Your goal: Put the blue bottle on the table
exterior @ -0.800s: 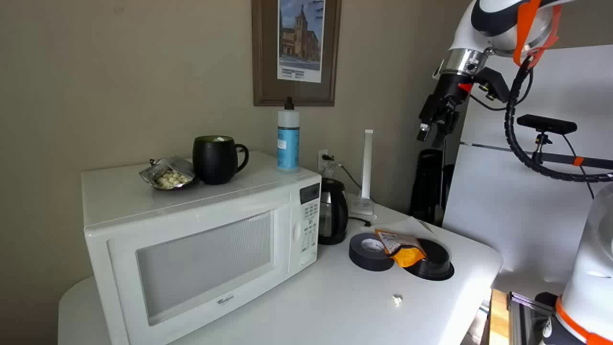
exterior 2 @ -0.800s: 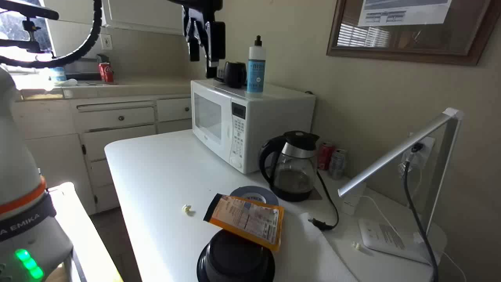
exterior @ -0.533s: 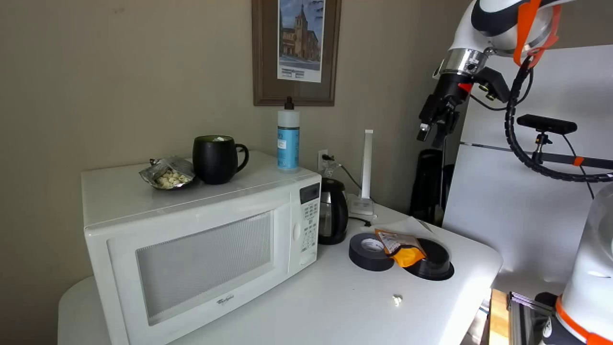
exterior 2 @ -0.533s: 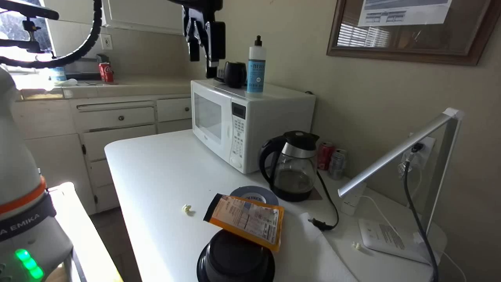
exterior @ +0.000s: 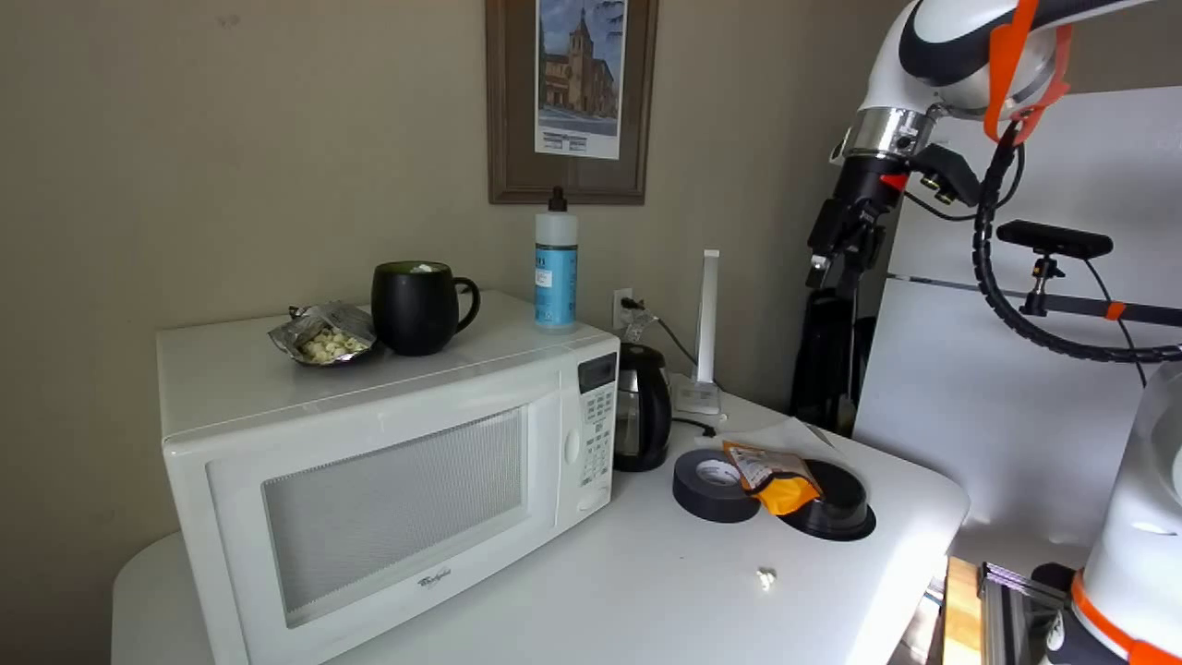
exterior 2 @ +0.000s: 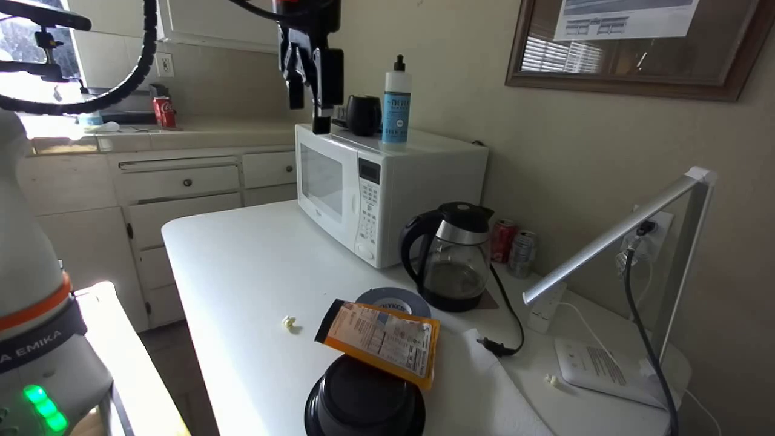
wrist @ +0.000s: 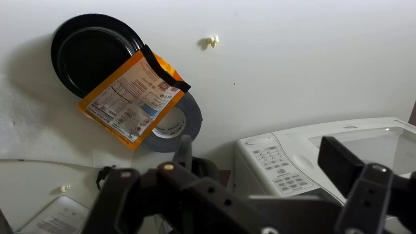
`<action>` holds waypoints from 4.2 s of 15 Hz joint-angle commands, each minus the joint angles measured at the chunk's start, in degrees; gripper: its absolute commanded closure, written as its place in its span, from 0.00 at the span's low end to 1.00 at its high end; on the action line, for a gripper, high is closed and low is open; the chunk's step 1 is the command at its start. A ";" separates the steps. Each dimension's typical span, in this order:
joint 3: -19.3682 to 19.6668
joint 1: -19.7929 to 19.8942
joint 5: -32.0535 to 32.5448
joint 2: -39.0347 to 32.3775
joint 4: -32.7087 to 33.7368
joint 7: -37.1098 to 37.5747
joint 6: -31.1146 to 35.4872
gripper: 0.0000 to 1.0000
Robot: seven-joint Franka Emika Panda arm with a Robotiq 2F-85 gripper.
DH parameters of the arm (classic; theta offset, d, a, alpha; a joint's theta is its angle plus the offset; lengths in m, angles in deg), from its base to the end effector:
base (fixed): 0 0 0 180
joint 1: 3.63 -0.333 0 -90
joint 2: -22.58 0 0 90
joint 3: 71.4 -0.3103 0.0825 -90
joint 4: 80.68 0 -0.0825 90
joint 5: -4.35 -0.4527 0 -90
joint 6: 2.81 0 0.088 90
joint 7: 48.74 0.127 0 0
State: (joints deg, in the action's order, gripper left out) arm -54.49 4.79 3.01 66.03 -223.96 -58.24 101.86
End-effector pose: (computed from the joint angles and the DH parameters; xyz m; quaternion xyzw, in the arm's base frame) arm 0.3714 -0.1729 0.4882 -0.9878 0.1041 -0.0590 0.0998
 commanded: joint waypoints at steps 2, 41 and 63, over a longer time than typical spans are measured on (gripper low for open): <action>-2.80 3.19 7.30 -0.11 -7.58 -0.79 5.25 0.00; -18.71 -8.45 6.36 -34.43 30.82 8.04 30.17 0.00; -17.07 -8.89 -3.49 -42.39 39.01 4.68 24.59 0.55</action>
State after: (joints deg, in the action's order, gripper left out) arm -71.45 -4.03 -0.28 24.22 -185.81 -53.30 127.31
